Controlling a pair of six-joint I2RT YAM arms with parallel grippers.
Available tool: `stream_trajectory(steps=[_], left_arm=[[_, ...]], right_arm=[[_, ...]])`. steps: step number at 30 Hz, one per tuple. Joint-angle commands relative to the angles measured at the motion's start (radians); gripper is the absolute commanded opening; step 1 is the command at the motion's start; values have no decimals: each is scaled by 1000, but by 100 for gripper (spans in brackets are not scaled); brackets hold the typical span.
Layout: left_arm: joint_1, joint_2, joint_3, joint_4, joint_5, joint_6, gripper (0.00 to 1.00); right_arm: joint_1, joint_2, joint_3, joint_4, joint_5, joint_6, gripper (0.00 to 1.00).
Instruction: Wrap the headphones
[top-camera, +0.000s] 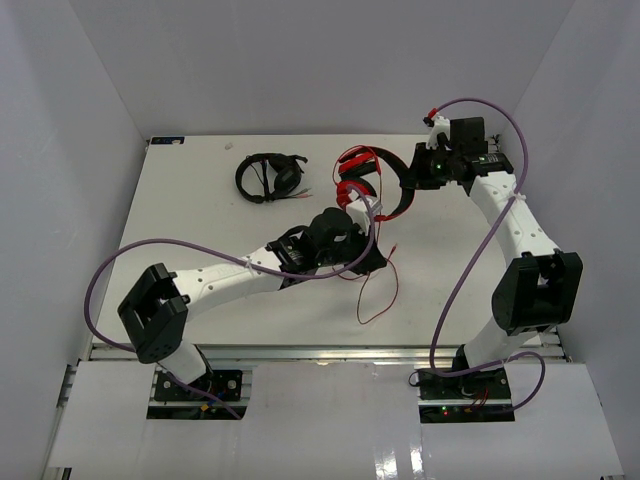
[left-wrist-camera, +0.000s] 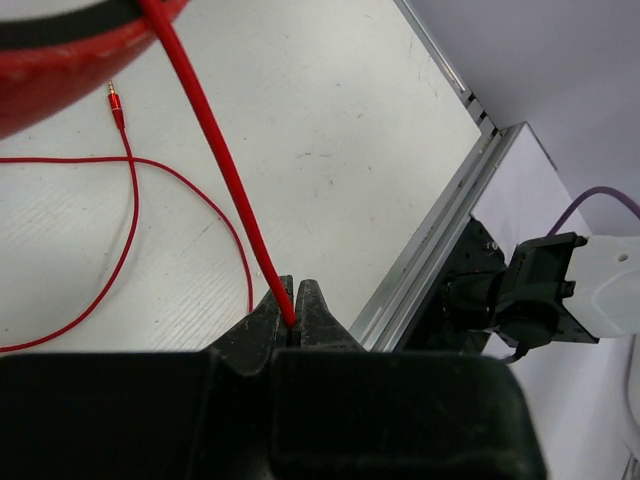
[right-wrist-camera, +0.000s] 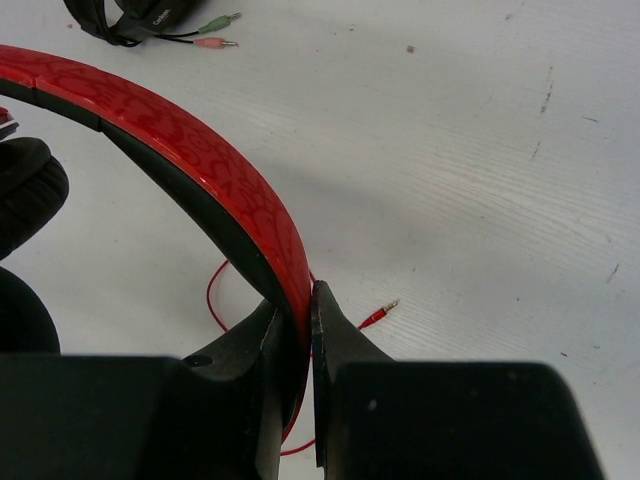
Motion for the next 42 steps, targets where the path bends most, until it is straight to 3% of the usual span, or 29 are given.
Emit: stream_trajectory(steps=[1,21,31,42], left_arm=[[-28,-78,-32,27,-100,66,0],[-32,-185,-245,252,-188,167,0],[-32,-207,-285,258,-194,233,0],[-1,-268,-310,170,-202,410,0]], right_arm=[[-17,-67,29,56,-93,57,8],[-66,-128,-41,103,-255,119,8],[-74,-159,-71,135,-341,123,8],[-91,-206,-122,179,-574,49,8]])
